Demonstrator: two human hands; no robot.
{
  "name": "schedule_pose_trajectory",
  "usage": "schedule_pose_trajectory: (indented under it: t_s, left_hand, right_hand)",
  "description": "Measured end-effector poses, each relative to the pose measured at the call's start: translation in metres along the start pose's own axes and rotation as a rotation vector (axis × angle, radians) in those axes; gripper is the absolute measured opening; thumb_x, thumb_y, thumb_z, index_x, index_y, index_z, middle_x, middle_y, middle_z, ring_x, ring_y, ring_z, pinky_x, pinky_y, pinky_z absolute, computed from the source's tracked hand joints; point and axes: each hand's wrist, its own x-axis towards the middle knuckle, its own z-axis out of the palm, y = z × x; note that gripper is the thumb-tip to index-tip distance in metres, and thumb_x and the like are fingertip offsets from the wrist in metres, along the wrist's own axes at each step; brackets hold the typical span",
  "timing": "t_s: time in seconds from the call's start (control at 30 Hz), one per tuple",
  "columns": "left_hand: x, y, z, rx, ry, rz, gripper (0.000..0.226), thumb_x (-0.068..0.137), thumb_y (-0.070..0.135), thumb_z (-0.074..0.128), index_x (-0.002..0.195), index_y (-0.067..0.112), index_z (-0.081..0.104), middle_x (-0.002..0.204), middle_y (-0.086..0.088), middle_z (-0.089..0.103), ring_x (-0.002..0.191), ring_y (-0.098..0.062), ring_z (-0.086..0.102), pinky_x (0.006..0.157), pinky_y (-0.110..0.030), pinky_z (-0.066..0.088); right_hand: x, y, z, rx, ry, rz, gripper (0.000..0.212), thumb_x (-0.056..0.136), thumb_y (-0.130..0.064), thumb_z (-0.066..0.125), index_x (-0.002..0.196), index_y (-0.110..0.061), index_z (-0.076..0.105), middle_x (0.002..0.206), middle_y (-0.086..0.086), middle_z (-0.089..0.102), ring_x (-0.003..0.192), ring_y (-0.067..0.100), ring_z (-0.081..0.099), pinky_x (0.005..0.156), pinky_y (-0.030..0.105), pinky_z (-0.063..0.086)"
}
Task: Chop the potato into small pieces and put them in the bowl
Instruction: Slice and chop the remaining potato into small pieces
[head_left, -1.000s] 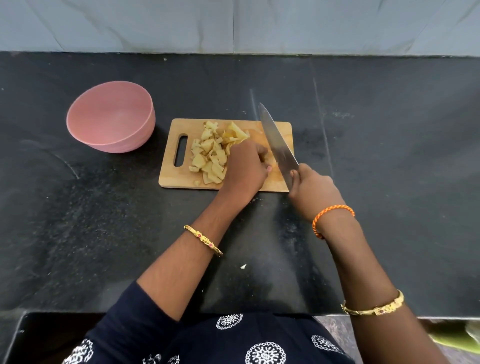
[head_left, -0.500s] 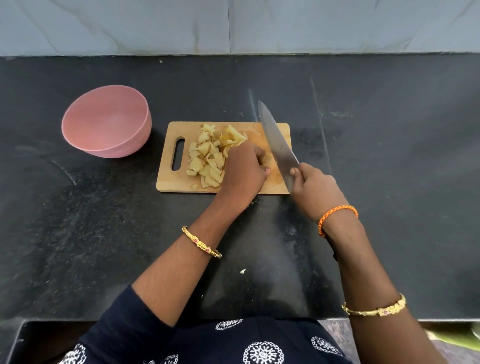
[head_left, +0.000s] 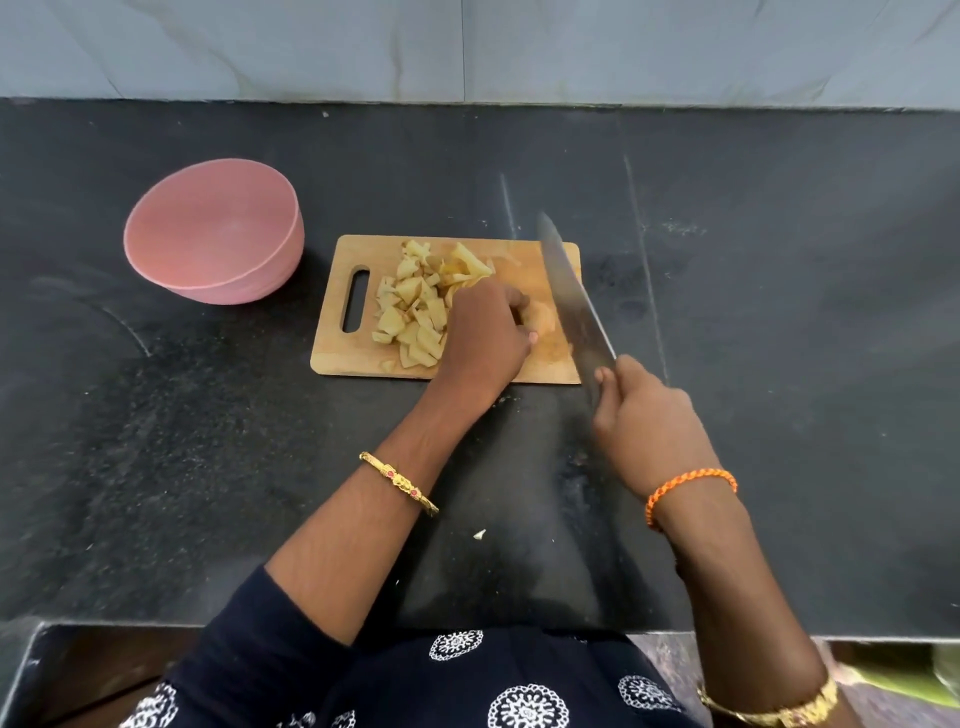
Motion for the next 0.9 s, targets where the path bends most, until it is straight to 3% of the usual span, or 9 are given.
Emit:
schedule_pose_trajectory:
  t_s: [0.07, 0.2, 0.37, 0.57, 0.7, 0.9]
  left_hand:
    - [0.000, 0.001, 0.000, 0.012, 0.001, -0.009, 0.040, 0.077, 0.010, 0.074, 0.116, 0.005, 0.064, 0.117, -0.008, 0.066, 0.112, -0.017, 0.058, 0.086, -0.013, 0.033]
    - [-0.001, 0.002, 0.000, 0.017, -0.008, -0.009, 0.041, 0.078, 0.011, 0.074, 0.118, 0.007, 0.063, 0.121, -0.007, 0.064, 0.117, -0.017, 0.055, 0.088, -0.013, 0.030]
    - [0.000, 0.002, -0.002, 0.007, -0.006, -0.008, 0.043, 0.078, 0.009, 0.074, 0.119, 0.007, 0.063, 0.120, -0.007, 0.065, 0.114, -0.015, 0.057, 0.089, -0.012, 0.032]
    - [0.000, 0.000, 0.000, 0.000, -0.005, -0.010, 0.043, 0.078, 0.010, 0.074, 0.119, 0.007, 0.063, 0.119, -0.007, 0.065, 0.113, -0.016, 0.058, 0.087, -0.012, 0.032]
    - [0.001, -0.001, 0.000, 0.000, -0.006, -0.006, 0.043, 0.079, 0.011, 0.073, 0.120, 0.008, 0.062, 0.120, -0.006, 0.065, 0.114, -0.016, 0.057, 0.086, -0.011, 0.030]
    - [-0.001, -0.003, 0.002, -0.027, 0.017, 0.005, 0.042, 0.078, 0.008, 0.074, 0.118, 0.007, 0.063, 0.117, -0.007, 0.066, 0.109, -0.015, 0.060, 0.086, -0.011, 0.035]
  right_hand:
    - [0.008, -0.004, -0.003, 0.034, 0.048, -0.045, 0.023, 0.100, -0.030, 0.034, 0.083, -0.015, 0.038, 0.087, 0.023, 0.056, 0.078, 0.038, 0.044, 0.066, 0.036, 0.035]
    - [0.026, -0.008, 0.007, -0.011, 0.009, -0.055, 0.023, 0.100, -0.031, 0.033, 0.090, -0.014, 0.046, 0.094, 0.023, 0.059, 0.082, 0.040, 0.051, 0.069, 0.035, 0.039]
    - [0.033, -0.008, 0.010, -0.017, -0.036, -0.055, 0.024, 0.101, -0.030, 0.033, 0.091, -0.013, 0.046, 0.084, 0.014, 0.056, 0.073, 0.029, 0.051, 0.066, 0.032, 0.039]
    - [0.031, -0.008, 0.008, -0.011, -0.012, -0.083, 0.023, 0.101, -0.029, 0.034, 0.091, -0.013, 0.047, 0.081, 0.012, 0.056, 0.070, 0.028, 0.052, 0.064, 0.030, 0.039]
    - [0.034, -0.010, 0.011, -0.025, -0.040, -0.081, 0.026, 0.101, -0.030, 0.033, 0.100, -0.011, 0.051, 0.087, 0.015, 0.059, 0.076, 0.030, 0.057, 0.068, 0.036, 0.047]
    - [0.035, -0.014, 0.008, -0.067, -0.128, -0.040, 0.023, 0.101, -0.029, 0.033, 0.103, -0.011, 0.048, 0.094, 0.020, 0.056, 0.083, 0.036, 0.056, 0.072, 0.038, 0.046]
